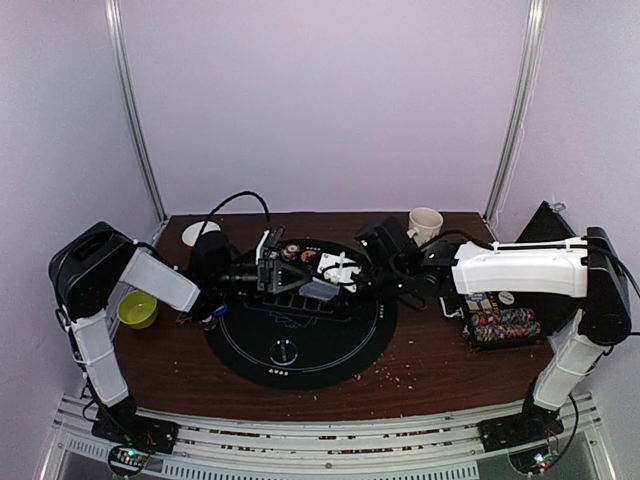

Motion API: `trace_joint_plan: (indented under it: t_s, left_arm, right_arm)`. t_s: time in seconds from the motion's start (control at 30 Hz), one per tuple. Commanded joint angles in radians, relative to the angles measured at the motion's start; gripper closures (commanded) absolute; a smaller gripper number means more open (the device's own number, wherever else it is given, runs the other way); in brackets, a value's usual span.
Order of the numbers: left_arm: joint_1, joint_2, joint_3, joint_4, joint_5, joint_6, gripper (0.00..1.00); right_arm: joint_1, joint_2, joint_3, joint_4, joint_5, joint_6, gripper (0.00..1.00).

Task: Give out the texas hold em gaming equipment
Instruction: Pass from the left arm to the right

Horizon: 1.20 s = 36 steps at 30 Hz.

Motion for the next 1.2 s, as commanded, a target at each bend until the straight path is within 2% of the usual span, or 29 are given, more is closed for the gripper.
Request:
trace_joint_plan:
  t_s: [0.0, 0.1, 0.33, 0.43, 0.57, 0.6, 0.63, 0.7, 0.8, 0.83, 0.93, 1.17]
  left_arm:
    - [0.001, -0.046, 0.044, -0.135, -0.007, 0.113, 0.69]
    - [0.000, -0.065, 0.094, -0.302, -0.027, 0.231, 0.55]
    - [0.000, -0.074, 0.254, -0.729, -0.081, 0.548, 0.43]
    - [0.000, -0.088, 0.285, -0.873, -0.075, 0.659, 0.31]
    - [0.000, -0.109, 0.303, -0.951, -0.066, 0.753, 0.26]
    - [0.000, -0.112, 0.306, -0.956, -0.063, 0.761, 0.20]
    - [0.000, -0.112, 0.309, -0.959, -0.069, 0.765, 0.19]
    - [0.000, -0.104, 0.327, -0.995, -0.105, 0.783, 0.22]
    - [0.002, -0.096, 0.358, -1.075, -0.207, 0.817, 0.39]
    - [0.006, -0.103, 0.350, -1.067, -0.219, 0.812, 0.42]
    - [0.011, -0.138, 0.325, -1.010, -0.214, 0.785, 0.43]
    - [0.013, -0.140, 0.332, -1.058, -0.218, 0.801, 0.43]
  right_arm:
    - [-0.003, 0.000, 0.036, -0.017, 0.008, -0.006, 0.51]
    - [-0.001, 0.001, 0.038, -0.020, 0.015, -0.006, 0.51]
    - [0.011, 0.020, 0.064, -0.037, 0.040, -0.009, 0.51]
    - [0.012, 0.022, 0.066, -0.031, 0.048, -0.009, 0.51]
    - [0.011, 0.030, 0.071, -0.031, 0.058, -0.009, 0.50]
    - [0.010, 0.033, 0.074, -0.033, 0.058, -0.009, 0.50]
    - [0.011, 0.035, 0.075, -0.033, 0.056, -0.008, 0.50]
    - [0.011, 0.038, 0.081, -0.034, 0.055, -0.007, 0.50]
    - [0.012, 0.033, 0.077, -0.030, 0.070, -0.007, 0.50]
    - [0.012, 0.031, 0.073, -0.028, 0.078, -0.007, 0.50]
    - [0.011, 0.022, 0.060, -0.021, 0.090, -0.009, 0.50]
    - [0.011, 0.007, 0.048, -0.009, 0.103, -0.010, 0.50]
